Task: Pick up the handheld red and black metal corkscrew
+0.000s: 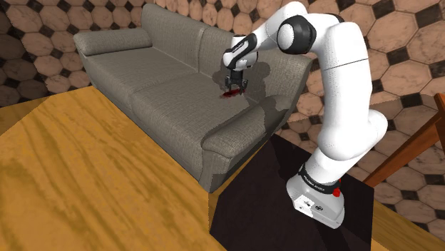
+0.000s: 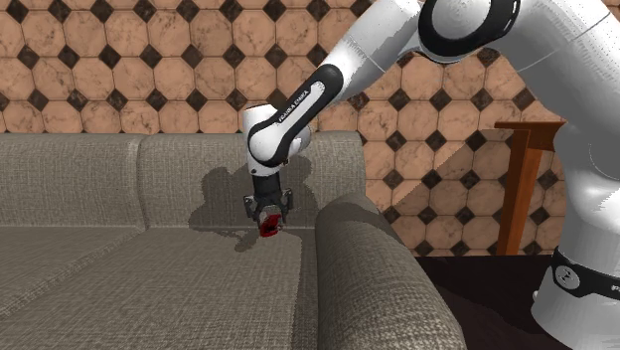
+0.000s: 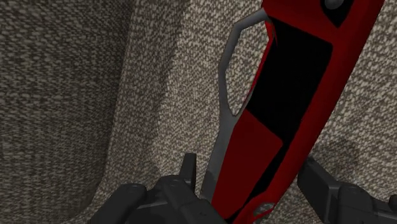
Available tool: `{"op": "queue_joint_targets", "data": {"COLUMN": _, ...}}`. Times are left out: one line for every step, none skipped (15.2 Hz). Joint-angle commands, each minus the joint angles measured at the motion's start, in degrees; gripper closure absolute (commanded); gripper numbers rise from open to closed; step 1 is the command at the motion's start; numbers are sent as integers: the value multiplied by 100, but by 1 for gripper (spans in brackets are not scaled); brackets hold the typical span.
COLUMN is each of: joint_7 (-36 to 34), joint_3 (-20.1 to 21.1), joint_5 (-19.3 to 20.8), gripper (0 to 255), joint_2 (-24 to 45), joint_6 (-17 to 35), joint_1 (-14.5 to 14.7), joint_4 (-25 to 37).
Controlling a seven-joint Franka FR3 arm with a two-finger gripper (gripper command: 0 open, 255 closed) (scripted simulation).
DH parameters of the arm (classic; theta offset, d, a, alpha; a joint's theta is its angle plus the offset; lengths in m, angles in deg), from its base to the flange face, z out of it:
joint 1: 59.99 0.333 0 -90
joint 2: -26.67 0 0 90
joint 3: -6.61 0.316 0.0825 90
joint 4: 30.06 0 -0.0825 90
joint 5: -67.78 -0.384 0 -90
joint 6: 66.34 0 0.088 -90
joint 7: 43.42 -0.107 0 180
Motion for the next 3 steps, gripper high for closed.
{"op": "queue_joint_targets", "data": {"joint_7": 17, "joint_3": -9, "joint_5": 6, "gripper": 255, "joint_2": -82, "joint_6": -127, "joint_1": -3, "joint_4": 46}}
{"op": "queue_joint_targets", "data": {"joint_7": 17, "joint_3": -10, "joint_5": 7, "gripper": 255, "joint_2": -90, "joint_6": -134, "joint_1": -2, "joint_4": 46}}
{"op": "queue_joint_targets", "data": {"joint_7": 17, "joint_3": -10, "joint_5": 7, "gripper": 255, "joint_2": -89, "joint_6": -134, "joint_1": -2, "joint_4": 46}}
